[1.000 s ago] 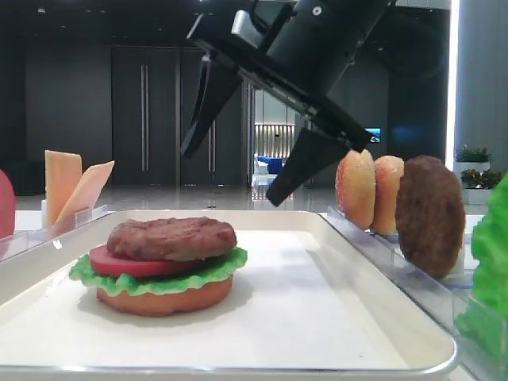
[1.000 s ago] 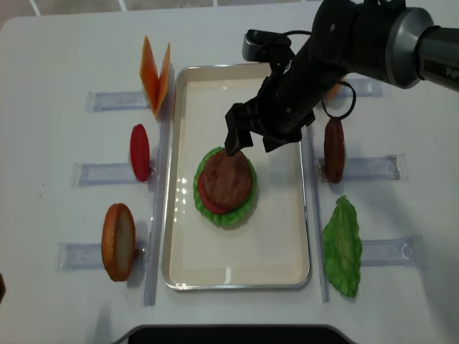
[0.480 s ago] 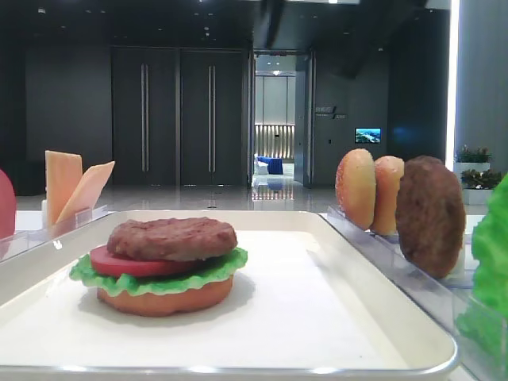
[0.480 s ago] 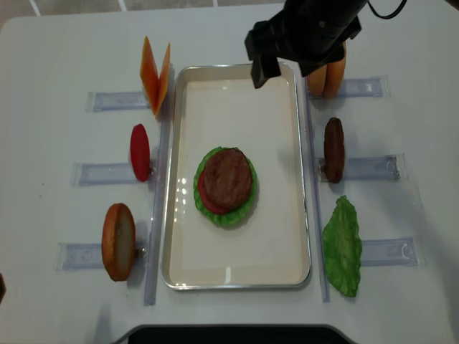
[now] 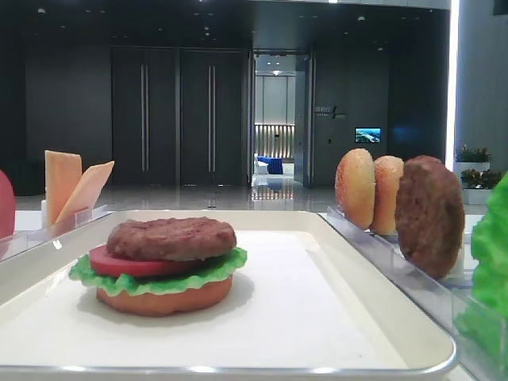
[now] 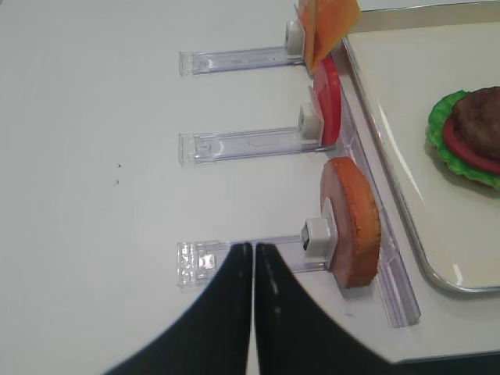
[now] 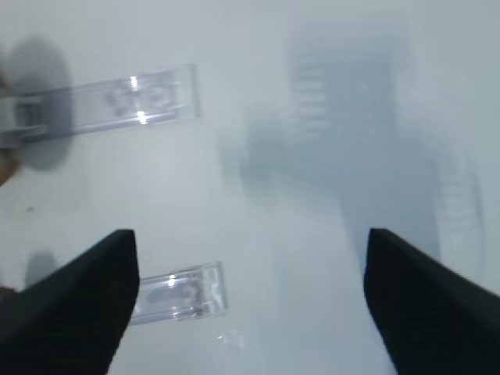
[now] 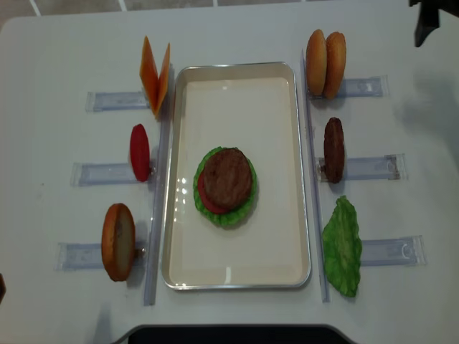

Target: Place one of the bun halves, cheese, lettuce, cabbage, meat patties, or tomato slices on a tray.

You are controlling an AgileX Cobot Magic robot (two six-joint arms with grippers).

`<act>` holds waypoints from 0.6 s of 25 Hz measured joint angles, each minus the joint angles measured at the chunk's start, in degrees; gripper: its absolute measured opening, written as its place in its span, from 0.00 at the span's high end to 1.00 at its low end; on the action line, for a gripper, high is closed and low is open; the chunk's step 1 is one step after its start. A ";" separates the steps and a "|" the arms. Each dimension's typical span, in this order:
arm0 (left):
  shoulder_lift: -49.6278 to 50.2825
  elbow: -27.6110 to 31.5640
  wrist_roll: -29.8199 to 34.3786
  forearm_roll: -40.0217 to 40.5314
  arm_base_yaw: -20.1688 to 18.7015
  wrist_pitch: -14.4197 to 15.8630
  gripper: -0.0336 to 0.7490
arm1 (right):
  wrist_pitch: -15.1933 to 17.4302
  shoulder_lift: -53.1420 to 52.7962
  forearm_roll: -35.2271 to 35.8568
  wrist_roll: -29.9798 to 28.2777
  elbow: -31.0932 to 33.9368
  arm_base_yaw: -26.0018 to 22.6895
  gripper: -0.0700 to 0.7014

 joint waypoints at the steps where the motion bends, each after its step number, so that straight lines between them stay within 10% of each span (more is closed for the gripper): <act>1: 0.00 0.00 0.00 0.00 0.00 0.00 0.96 | 0.13 0.00 -0.32 -0.39 0.00 -1.78 0.19; 7: 0.00 0.00 -0.03 0.00 0.00 0.00 0.96 | -0.05 -1.60 -2.55 -2.88 2.41 -6.47 0.21; 15: 0.00 0.00 -0.03 0.00 0.00 0.00 0.96 | -3.64 -25.05 -4.31 -3.28 30.34 -8.66 0.21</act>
